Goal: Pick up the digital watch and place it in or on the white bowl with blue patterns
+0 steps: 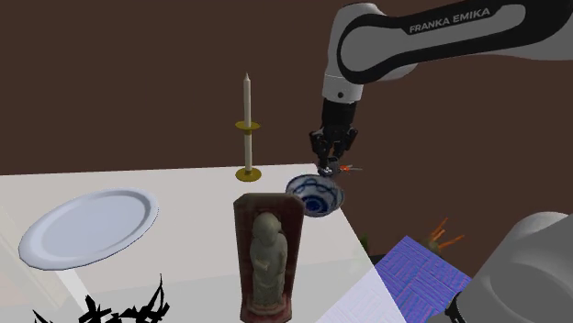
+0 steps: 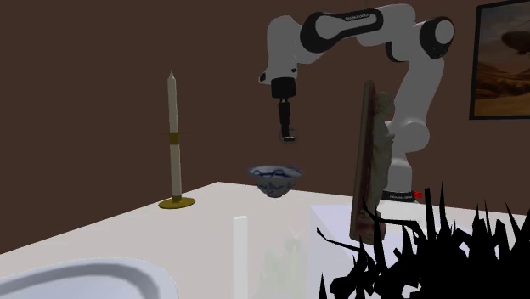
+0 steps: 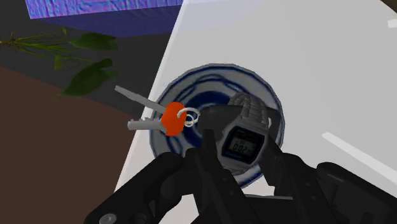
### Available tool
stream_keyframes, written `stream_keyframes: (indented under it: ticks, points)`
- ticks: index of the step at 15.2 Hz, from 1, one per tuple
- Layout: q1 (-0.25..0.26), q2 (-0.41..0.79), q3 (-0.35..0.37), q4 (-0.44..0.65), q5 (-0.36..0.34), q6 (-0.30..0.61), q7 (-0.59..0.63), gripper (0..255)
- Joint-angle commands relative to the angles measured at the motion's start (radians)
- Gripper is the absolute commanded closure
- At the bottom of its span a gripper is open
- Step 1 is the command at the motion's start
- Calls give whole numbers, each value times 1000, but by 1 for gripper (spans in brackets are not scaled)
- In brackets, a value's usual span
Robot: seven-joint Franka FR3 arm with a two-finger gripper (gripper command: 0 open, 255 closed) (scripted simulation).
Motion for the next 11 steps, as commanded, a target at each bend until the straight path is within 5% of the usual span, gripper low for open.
stream_keyframes:
  ticks: [1, 11]
  points:
    - [-4, -1, -8, -28, -2, 26, -15, 255]
    - [-2, 33, 3, -134, 2, 166, -19, 255]
